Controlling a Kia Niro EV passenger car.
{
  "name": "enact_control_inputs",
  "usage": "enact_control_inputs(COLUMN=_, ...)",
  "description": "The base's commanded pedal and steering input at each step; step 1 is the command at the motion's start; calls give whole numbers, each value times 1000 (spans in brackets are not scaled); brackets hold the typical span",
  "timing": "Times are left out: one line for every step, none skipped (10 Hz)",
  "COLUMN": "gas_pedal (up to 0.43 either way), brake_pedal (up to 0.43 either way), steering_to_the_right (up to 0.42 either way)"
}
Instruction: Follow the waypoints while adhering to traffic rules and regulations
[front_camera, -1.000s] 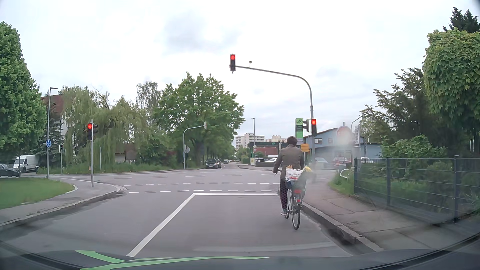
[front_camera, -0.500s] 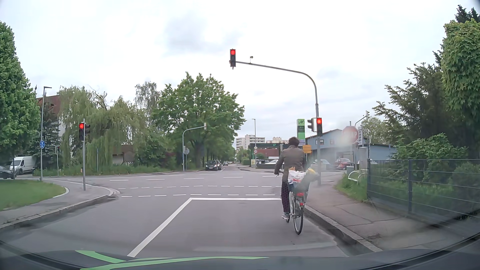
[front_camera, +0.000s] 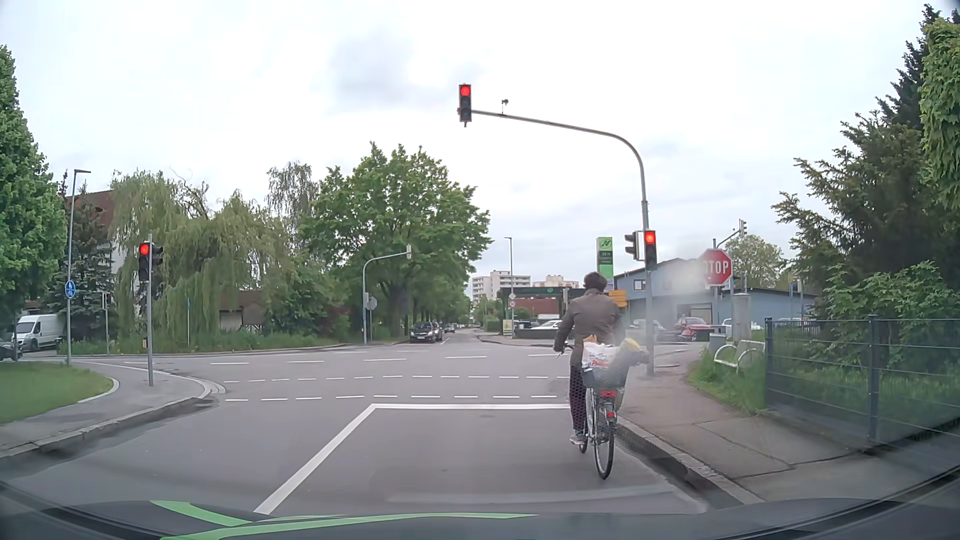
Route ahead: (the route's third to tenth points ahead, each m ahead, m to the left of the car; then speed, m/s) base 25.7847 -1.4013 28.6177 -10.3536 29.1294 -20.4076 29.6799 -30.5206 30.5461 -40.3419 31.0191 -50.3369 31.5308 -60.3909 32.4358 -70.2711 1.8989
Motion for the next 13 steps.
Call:
enact_control_inputs(gas_pedal=0, brake_pedal=152, steering_to_the_right=0)
enact_control_inputs(gas_pedal=0, brake_pedal=165, steering_to_the_right=1)
enact_control_inputs(gas_pedal=0, brake_pedal=183, steering_to_the_right=1)
enact_control_inputs(gas_pedal=0, brake_pedal=207, steering_to_the_right=1)
enact_control_inputs(gas_pedal=0, brake_pedal=213, steering_to_the_right=1)
enact_control_inputs(gas_pedal=0, brake_pedal=220, steering_to_the_right=1)
enact_control_inputs(gas_pedal=0, brake_pedal=220, steering_to_the_right=1)
enact_control_inputs(gas_pedal=0, brake_pedal=220, steering_to_the_right=1)
enact_control_inputs(gas_pedal=0, brake_pedal=226, steering_to_the_right=1)
enact_control_inputs(gas_pedal=0, brake_pedal=232, steering_to_the_right=1)
enact_control_inputs(gas_pedal=0, brake_pedal=232, steering_to_the_right=1)
enact_control_inputs(gas_pedal=0, brake_pedal=232, steering_to_the_right=1)
enact_control_inputs(gas_pedal=0, brake_pedal=238, steering_to_the_right=1)
